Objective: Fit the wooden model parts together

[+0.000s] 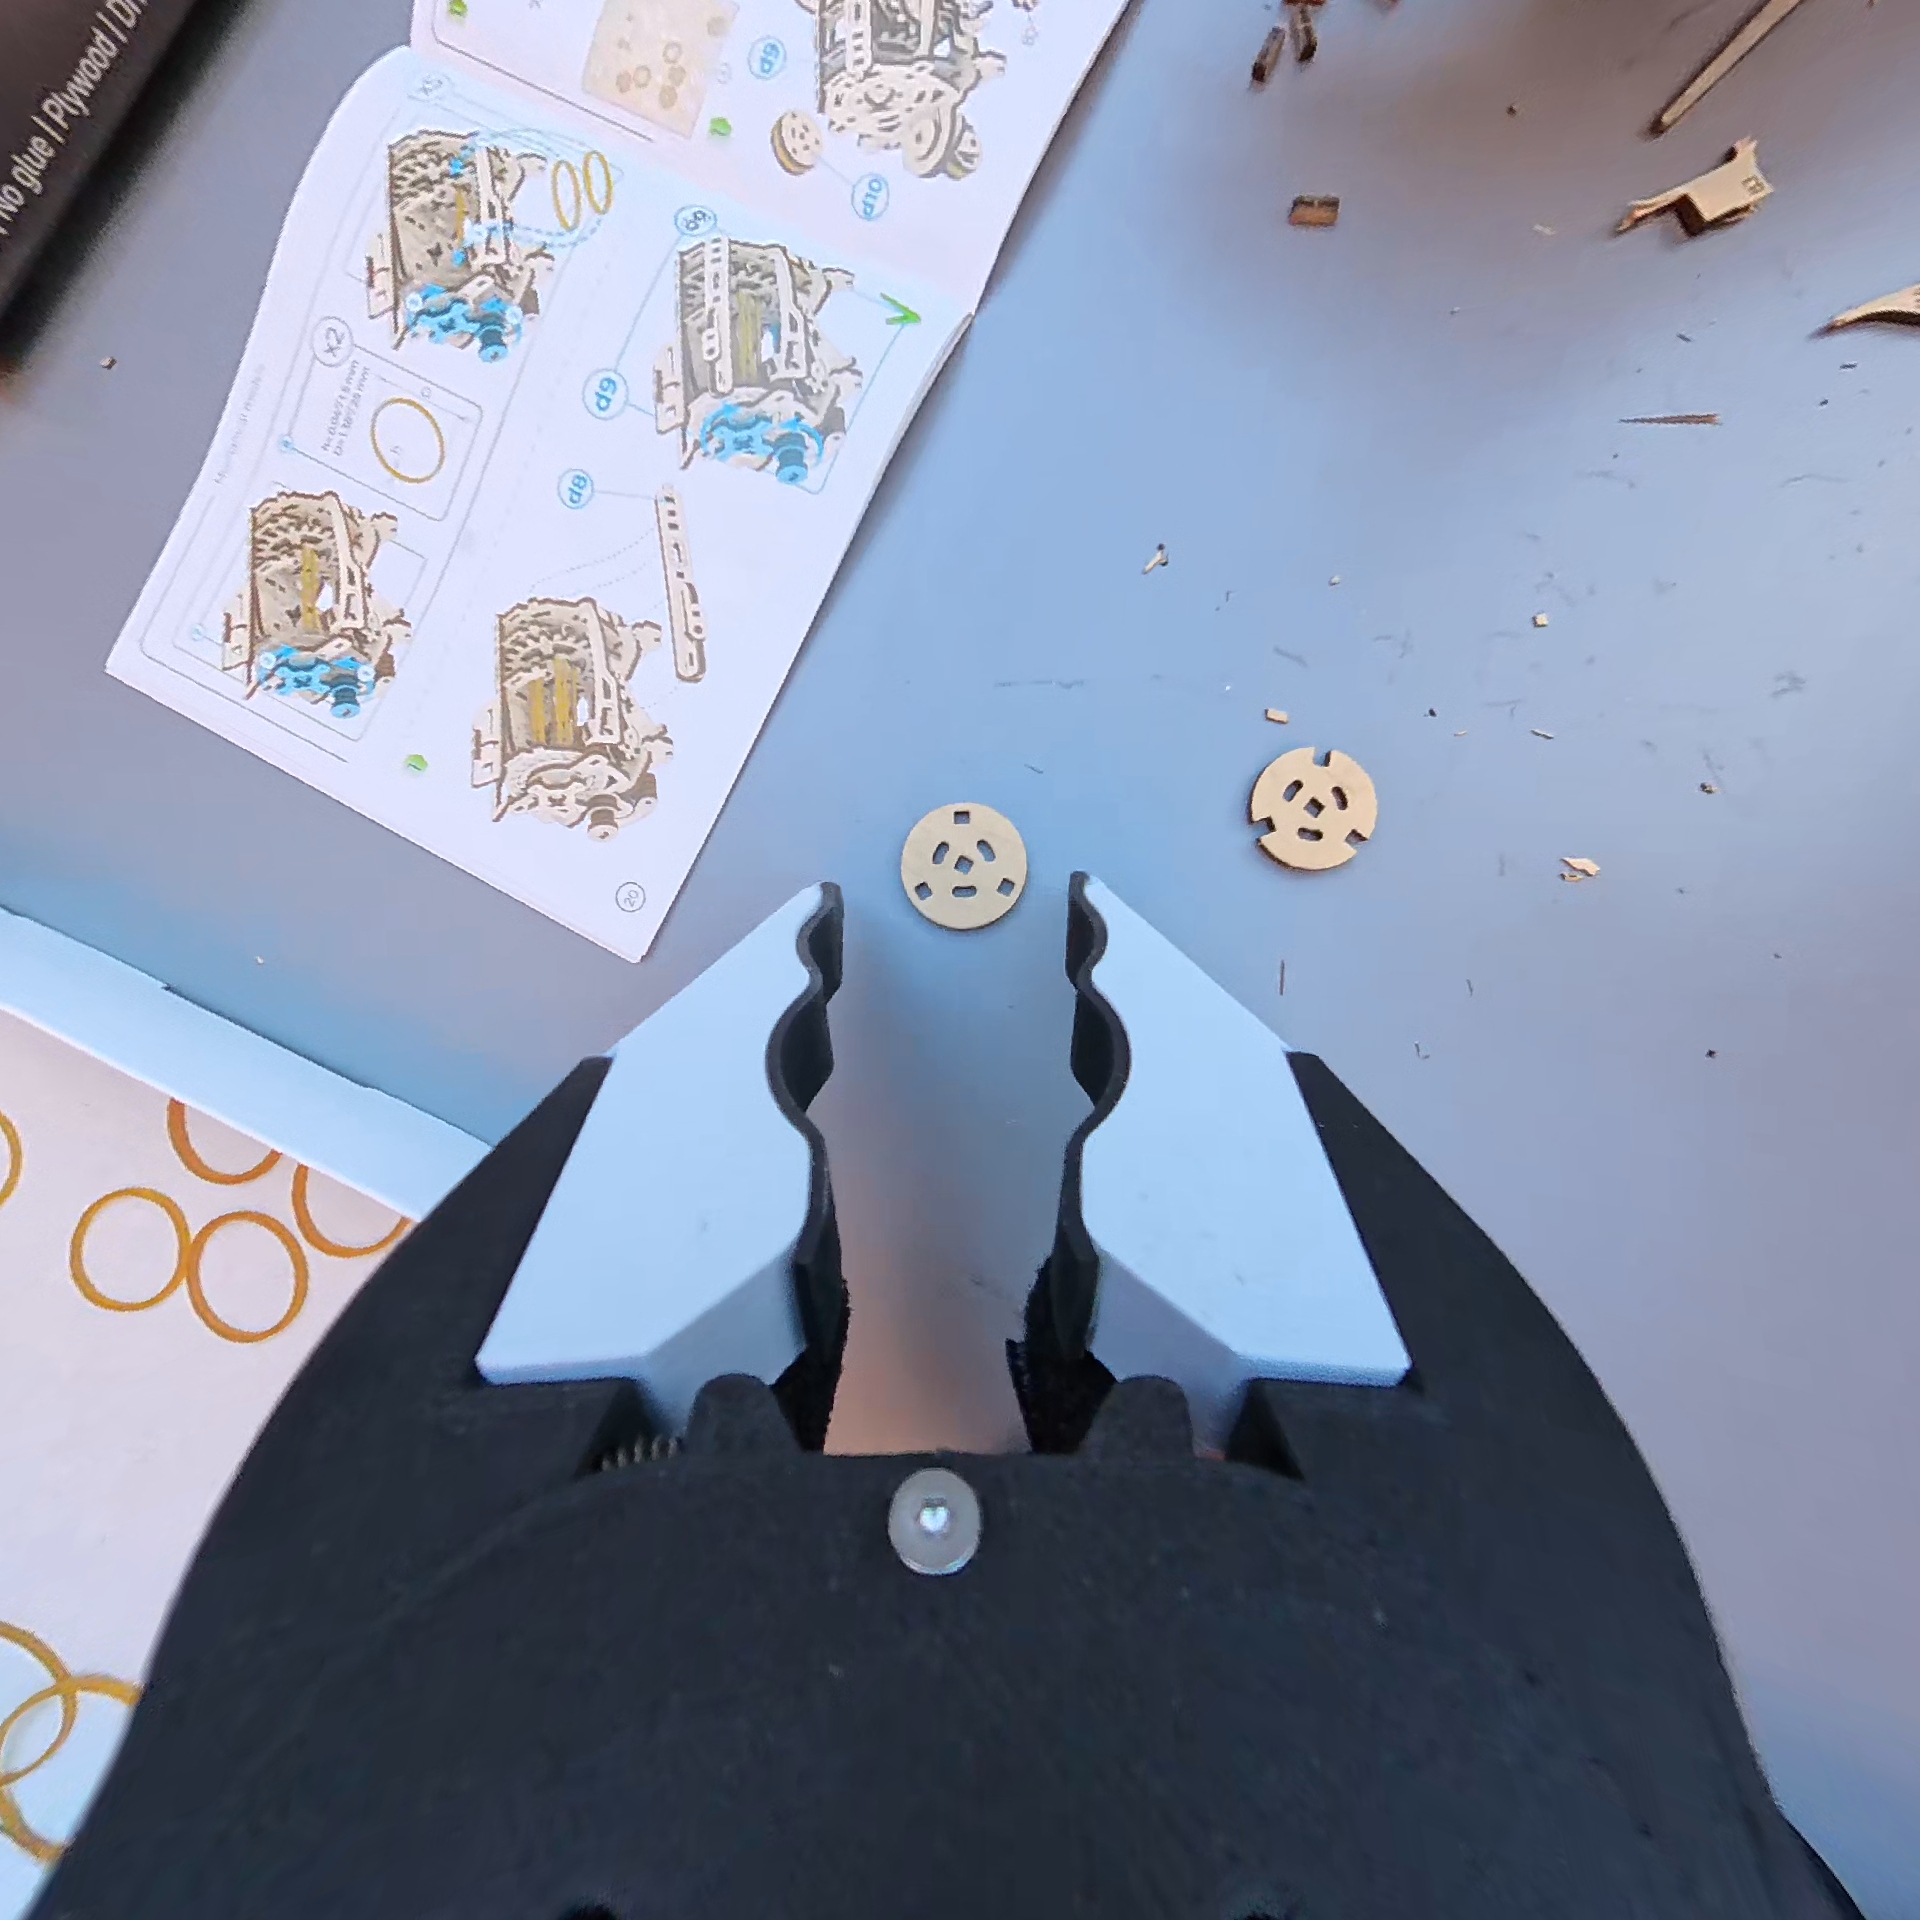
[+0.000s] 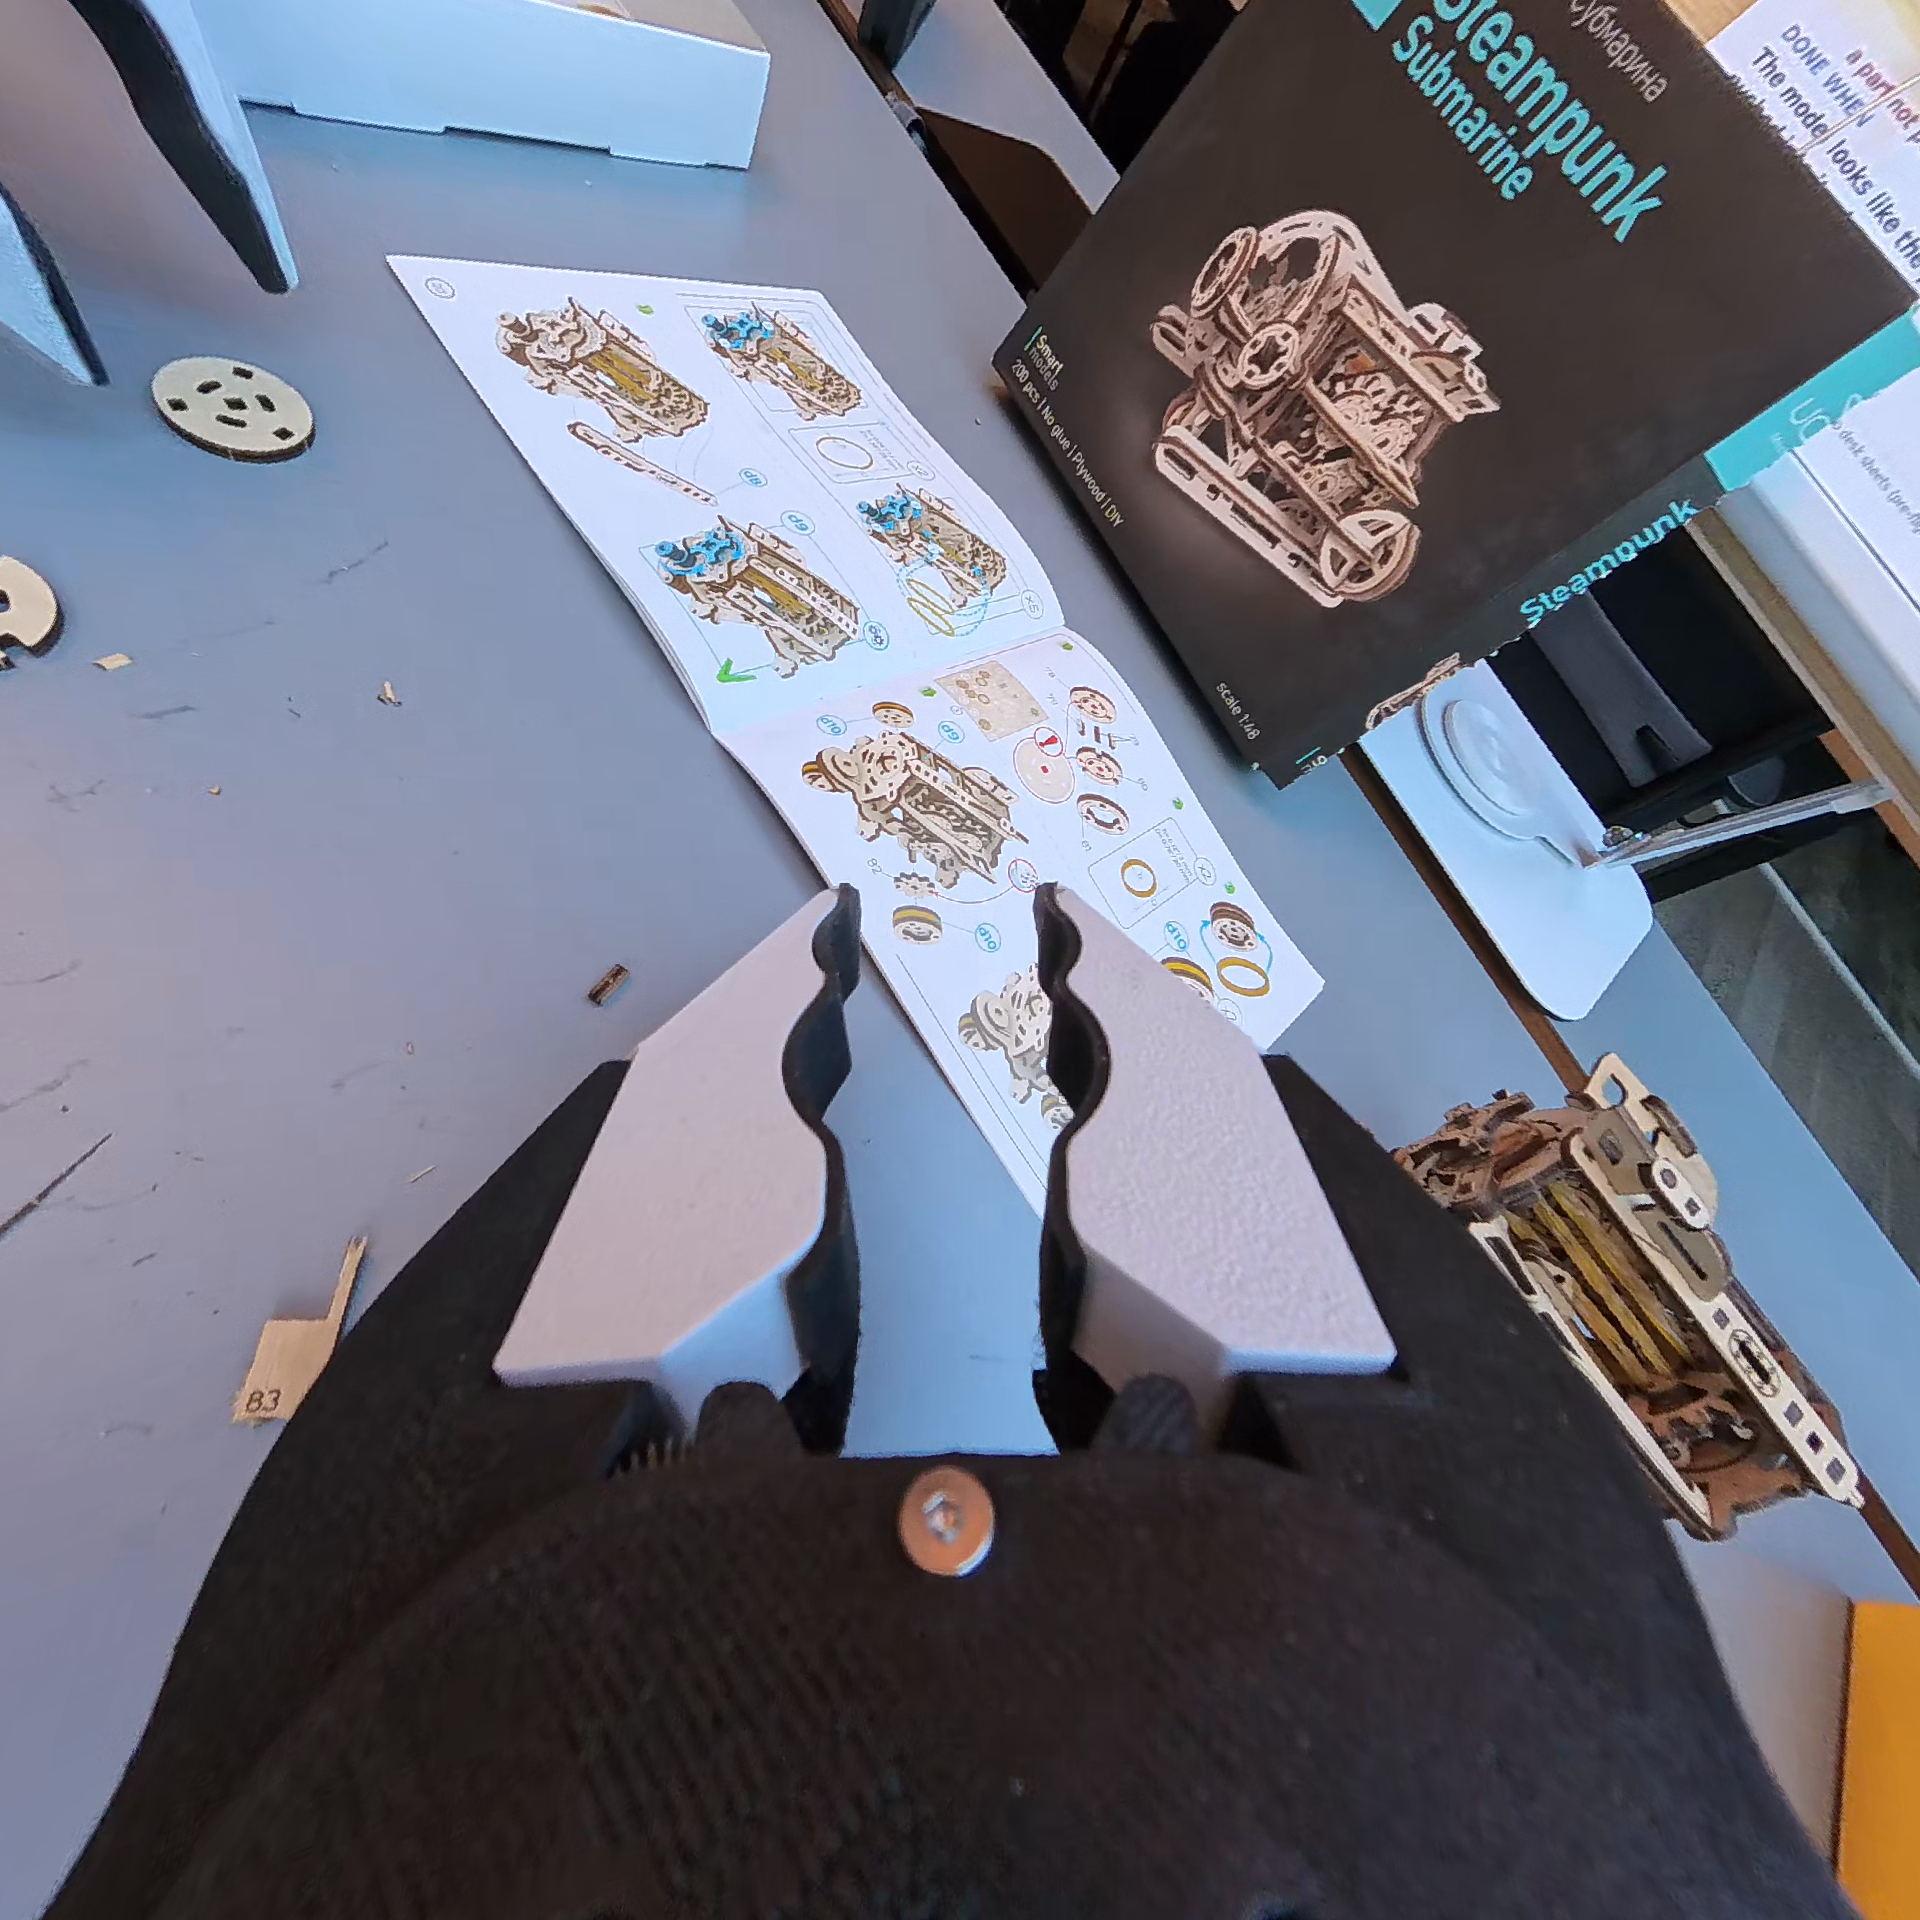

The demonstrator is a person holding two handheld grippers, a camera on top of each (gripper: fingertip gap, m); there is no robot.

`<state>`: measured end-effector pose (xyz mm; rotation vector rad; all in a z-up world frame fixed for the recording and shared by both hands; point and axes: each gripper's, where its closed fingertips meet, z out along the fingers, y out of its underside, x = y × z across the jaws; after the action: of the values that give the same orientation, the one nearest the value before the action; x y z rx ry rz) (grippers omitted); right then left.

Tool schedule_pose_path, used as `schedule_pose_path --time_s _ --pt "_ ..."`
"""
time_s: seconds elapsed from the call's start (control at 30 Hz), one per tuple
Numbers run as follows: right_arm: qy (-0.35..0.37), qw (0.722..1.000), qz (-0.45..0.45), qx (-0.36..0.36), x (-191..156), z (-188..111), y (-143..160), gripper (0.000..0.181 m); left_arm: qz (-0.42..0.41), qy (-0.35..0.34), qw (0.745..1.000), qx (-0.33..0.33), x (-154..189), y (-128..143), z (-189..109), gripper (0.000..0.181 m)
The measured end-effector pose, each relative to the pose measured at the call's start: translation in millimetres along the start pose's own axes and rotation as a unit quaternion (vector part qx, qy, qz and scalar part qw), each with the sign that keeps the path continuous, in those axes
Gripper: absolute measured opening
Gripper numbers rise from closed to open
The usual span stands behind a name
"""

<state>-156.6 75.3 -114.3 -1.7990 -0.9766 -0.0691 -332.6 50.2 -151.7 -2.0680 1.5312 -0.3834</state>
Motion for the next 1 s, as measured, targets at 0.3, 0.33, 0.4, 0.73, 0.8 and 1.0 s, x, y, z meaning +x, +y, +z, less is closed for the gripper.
schedule_pose_path --time_s 0.3,0.33,0.4,0.73,0.8,1.0 --pt "-0.004 1.000 0.001 0.005 -1 0 -1 0.032 0.038 0.057 0.997 0.030 26 -11 -2 0.035" --pt "-0.004 1.000 0.001 0.005 -1 0 -1 0.032 0.057 0.074 0.995 0.042 36 -16 -4 0.034" --pt "-0.004 1.000 0.002 0.008 -1 -1 -2 0.032 0.096 0.099 0.989 0.050 54 -21 -4 0.034" --pt "-0.007 1.000 0.001 0.011 -1 -1 -3 0.032 0.145 0.116 0.982 0.021 72 -13 10 0.033" --pt "-0.005 1.000 0.002 0.011 0 -1 -3 0.032 0.147 0.115 0.982 0.014 72 -10 12 0.033" --pt "-0.010 1.000 0.025 0.016 4 -1 -2 0.032 0.152 0.114 0.982 0.004 73 -8 14 0.023"
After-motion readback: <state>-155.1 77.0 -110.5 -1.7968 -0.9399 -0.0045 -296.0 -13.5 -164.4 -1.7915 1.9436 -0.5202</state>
